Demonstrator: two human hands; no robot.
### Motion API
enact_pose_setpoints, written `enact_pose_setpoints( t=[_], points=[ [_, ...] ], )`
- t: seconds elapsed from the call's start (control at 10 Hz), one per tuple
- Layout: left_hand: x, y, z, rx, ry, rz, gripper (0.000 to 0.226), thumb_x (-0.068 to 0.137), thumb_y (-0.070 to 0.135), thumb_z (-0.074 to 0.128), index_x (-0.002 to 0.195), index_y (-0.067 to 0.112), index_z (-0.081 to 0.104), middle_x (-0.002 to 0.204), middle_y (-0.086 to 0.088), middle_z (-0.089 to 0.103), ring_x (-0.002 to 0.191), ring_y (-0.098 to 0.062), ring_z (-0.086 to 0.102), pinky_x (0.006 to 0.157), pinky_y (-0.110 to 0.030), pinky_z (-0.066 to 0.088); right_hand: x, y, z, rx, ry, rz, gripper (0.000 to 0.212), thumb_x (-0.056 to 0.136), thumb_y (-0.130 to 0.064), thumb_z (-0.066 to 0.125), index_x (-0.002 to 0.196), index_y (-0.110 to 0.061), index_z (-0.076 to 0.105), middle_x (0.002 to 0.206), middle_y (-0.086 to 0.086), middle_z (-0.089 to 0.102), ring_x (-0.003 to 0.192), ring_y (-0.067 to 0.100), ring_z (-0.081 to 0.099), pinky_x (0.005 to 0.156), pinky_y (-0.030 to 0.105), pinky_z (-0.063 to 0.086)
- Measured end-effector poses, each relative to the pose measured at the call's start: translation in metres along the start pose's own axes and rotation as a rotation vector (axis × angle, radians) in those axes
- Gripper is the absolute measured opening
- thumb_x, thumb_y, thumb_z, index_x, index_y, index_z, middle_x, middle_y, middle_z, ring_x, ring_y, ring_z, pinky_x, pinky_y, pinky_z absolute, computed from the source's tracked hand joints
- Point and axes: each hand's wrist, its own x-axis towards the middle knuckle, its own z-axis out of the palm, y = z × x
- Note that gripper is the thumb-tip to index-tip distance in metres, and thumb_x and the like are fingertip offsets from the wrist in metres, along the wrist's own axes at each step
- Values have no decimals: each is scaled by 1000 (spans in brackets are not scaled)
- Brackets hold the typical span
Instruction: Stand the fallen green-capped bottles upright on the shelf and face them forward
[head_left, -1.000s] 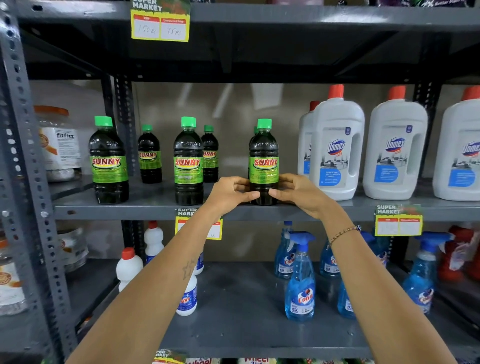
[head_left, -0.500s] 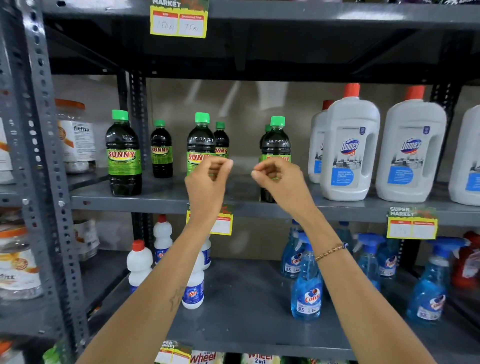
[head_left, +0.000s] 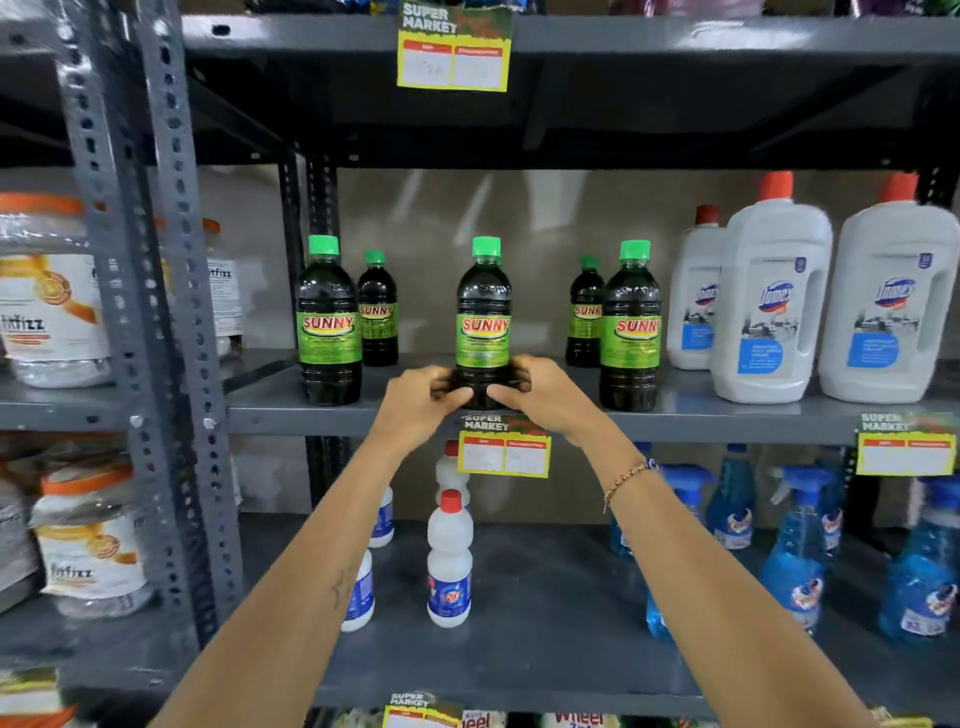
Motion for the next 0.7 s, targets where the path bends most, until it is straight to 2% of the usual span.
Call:
enact_pose_setpoints(
  t=[0.1,0.2,0.4,0.6,0.7],
  points=[
    [0,0,2,-18,23,26,35,85,19,69,117,5,64,114,-10,70,91,-6,59,67,4,37,-1,1,1,32,39,16,36,83,-20,69,118,-14,62,114,3,70,106,18,64,98,43,49],
    [2,0,6,-26,6,41,33,86,20,68,117,8,65,114,-8,70,93,-4,58,76,-6,39,-1,5,-1,70,51,44,37,82,-20,70,118,-16,62,106,-3,69,101,14,65,97,41,50],
    [-2,2,7,-43,8,65,32,88,20,65,118,8,64,115,-8,70,96,-6,59,83,-16,41,-2,5,-2,73,52,54,38,84,-21,69,121,-15,60,115,2,70,104,16,65,97,42,50],
    [-6,1,6,-52,24,54,31,90,19,63,118,6,65,114,-10,69,105,-17,64,83,-16,41,-7,4,-5,41,8,80,41,90,-15,61,130,-12,54,126,6,64,115,19,60,103,41,46],
    [-7,2,5,-43,129,31,26,94,19,58,113,4,67,108,-10,71,101,-19,63,78,-13,38,-9,1,-4,-142,93,114,41,95,-10,50,136,-8,49,133,12,59,121,24,56,103,37,44]
  ],
)
